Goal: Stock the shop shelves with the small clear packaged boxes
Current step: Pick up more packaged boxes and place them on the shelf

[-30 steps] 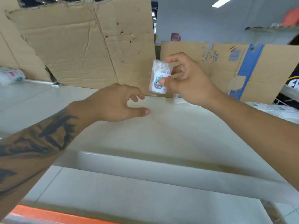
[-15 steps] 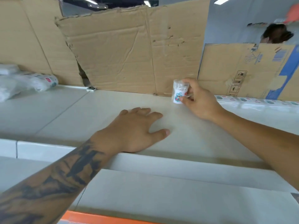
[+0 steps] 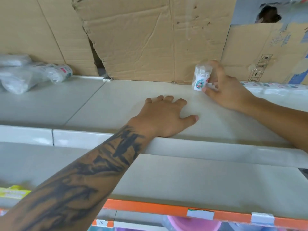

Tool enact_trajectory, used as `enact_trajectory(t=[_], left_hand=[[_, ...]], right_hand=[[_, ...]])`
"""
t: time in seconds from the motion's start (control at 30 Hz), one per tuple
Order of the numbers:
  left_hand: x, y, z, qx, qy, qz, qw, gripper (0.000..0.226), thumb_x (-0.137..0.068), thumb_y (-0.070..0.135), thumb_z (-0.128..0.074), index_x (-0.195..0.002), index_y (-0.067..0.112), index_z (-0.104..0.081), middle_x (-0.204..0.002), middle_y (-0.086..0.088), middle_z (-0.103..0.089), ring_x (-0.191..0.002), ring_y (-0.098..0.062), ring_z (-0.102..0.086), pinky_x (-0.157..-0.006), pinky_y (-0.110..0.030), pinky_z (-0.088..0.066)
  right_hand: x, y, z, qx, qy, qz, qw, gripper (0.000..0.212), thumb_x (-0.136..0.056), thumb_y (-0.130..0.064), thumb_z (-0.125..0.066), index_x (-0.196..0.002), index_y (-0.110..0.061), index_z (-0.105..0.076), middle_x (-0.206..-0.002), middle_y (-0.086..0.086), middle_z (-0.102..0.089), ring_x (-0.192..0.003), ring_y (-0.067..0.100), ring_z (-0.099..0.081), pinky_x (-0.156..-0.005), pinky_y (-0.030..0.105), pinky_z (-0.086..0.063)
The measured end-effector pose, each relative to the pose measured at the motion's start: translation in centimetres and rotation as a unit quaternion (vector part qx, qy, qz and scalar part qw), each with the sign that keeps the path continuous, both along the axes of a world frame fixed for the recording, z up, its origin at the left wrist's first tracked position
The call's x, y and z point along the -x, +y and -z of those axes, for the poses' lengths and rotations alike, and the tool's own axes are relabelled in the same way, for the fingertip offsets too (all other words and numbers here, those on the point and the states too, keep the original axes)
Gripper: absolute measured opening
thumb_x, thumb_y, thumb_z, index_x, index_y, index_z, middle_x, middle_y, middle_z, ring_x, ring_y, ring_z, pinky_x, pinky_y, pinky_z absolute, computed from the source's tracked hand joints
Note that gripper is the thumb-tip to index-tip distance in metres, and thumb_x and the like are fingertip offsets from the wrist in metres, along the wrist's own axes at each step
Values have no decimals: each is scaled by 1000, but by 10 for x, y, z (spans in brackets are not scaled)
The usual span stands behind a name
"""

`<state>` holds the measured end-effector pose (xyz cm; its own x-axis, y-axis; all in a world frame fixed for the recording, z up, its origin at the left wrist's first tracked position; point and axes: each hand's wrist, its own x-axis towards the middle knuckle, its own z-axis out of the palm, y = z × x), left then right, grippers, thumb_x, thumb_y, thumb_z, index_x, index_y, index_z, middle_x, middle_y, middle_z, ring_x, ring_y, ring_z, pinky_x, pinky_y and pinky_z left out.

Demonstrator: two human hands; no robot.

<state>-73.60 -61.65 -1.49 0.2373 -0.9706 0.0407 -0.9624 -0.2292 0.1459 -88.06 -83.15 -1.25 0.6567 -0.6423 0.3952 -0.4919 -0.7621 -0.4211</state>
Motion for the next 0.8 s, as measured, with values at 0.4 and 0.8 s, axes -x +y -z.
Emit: enact_trajectory(t=[0.4, 0.8], left_hand=[[6, 41, -21, 21, -30, -83, 996, 66, -92, 83, -29, -137, 40, -53, -138, 7, -58, -132, -21, -50, -99, -44, -32], [-34, 224, 14, 228, -68, -163, 957, 62, -90, 75, -40, -135, 37, -60, -138, 11, -60, -125, -19, -58, -110, -44, -39]], right_hand=[[43, 98, -14, 39, 57, 15, 998, 68, -93, -66, -45, -152, -34, -34, -154, 11, -41, -141, 35, -38, -116, 44, -33], [-7, 269, 48, 178, -147, -57, 971, 53, -98, -54, -54, -137, -18, -60, -143, 11, -54, -129, 37, -53, -105, 51, -44]])
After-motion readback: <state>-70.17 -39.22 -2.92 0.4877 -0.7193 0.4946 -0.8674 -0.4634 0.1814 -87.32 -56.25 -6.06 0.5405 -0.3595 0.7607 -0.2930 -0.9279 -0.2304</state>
